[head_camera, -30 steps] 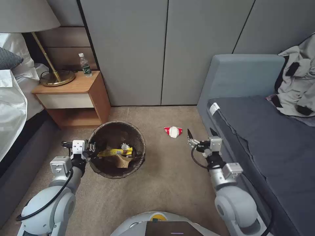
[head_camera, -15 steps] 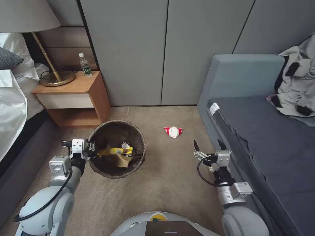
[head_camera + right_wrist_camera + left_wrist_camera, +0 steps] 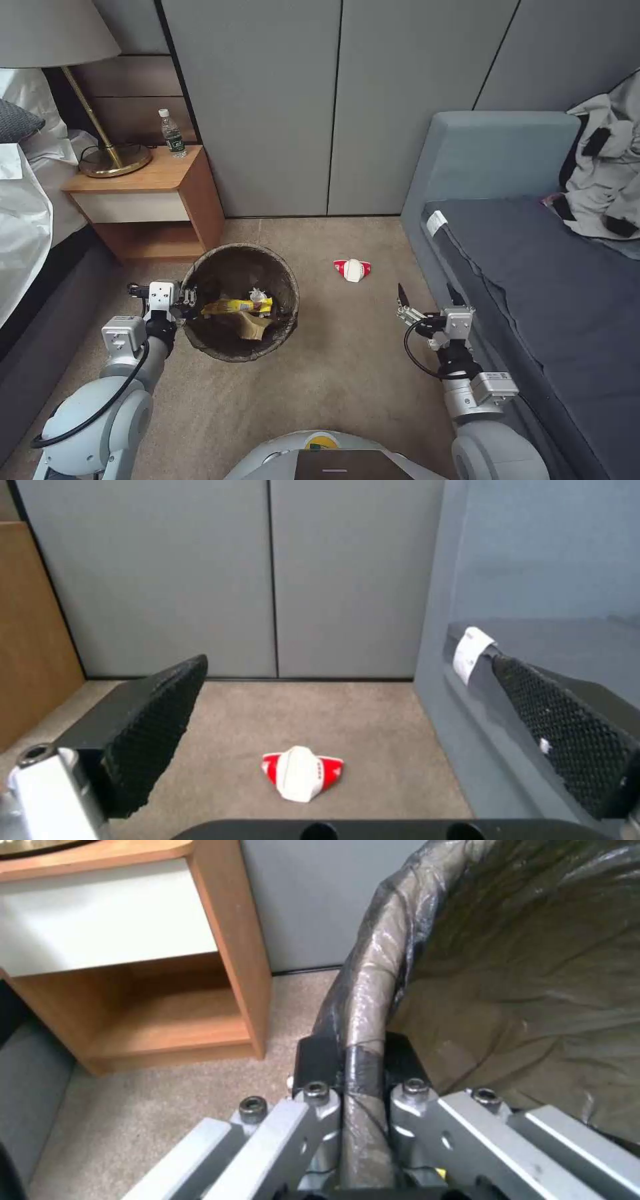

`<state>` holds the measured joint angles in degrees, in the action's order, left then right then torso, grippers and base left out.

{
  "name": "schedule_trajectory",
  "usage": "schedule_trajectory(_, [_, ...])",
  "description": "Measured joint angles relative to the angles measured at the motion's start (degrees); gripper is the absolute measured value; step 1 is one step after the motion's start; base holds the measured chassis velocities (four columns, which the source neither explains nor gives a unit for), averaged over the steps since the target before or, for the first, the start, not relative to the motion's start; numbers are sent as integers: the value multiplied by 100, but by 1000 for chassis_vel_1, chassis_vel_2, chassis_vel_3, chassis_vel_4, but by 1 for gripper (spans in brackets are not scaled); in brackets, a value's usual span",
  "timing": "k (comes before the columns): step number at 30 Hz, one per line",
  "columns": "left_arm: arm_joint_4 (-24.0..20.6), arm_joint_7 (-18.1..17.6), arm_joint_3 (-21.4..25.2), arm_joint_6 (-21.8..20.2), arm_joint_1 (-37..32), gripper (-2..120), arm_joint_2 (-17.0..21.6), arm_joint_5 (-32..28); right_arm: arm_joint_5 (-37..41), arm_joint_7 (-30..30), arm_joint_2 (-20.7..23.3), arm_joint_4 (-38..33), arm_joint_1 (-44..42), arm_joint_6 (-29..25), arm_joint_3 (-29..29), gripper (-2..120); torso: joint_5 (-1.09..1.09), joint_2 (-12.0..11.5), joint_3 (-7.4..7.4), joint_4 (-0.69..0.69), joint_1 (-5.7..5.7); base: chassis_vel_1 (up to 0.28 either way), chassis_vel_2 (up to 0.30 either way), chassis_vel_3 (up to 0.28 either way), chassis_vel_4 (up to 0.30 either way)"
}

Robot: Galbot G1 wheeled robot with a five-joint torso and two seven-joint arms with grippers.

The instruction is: Pick up the trash bin, then pick up the garbage from the floor and place it into the trash bin.

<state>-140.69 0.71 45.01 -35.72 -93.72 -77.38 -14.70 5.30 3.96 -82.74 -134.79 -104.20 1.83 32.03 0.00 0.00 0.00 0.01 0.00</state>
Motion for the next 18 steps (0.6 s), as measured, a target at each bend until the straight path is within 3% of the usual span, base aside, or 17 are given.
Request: schedule_trajectory(18, [27,8,6,6,-2,3,0,-4,13,11,-10,25,12,17,-43,100,-1,0,0,0,0,-31,31,30,-25])
